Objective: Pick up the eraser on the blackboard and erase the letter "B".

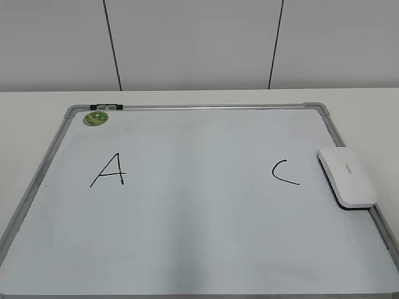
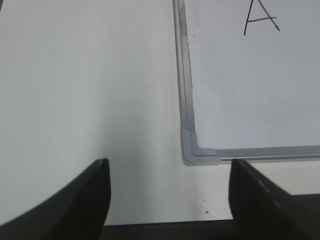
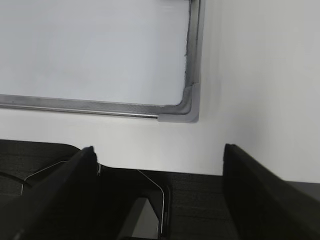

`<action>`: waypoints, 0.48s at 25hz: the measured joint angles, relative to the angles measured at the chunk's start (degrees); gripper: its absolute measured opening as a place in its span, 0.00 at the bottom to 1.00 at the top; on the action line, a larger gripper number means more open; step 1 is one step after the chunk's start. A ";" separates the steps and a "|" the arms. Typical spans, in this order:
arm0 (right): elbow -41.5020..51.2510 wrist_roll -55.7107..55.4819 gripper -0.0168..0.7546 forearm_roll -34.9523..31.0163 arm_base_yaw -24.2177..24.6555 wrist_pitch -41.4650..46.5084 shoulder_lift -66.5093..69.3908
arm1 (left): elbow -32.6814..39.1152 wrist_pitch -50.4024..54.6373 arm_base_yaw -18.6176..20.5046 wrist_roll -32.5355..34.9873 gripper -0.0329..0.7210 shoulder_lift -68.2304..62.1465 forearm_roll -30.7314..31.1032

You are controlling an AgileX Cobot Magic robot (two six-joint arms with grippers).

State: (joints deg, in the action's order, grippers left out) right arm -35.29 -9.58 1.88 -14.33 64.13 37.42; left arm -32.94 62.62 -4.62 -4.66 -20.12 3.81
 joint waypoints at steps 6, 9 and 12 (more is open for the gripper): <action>3.81 0.00 0.77 2.62 0.00 5.93 -15.35 | 2.64 0.92 -0.39 0.11 0.78 6.07 -1.79; 4.04 0.00 0.77 5.31 0.00 7.12 -21.34 | 3.04 0.70 -1.45 1.14 0.78 6.20 -2.02; 4.04 0.00 0.77 8.74 0.00 7.45 -24.96 | 3.04 0.58 -2.08 1.61 0.78 6.20 -2.10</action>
State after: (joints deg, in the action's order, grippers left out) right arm -31.25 -9.58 10.62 -14.33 71.57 12.46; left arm -29.90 63.20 -6.70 -3.05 -13.92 1.70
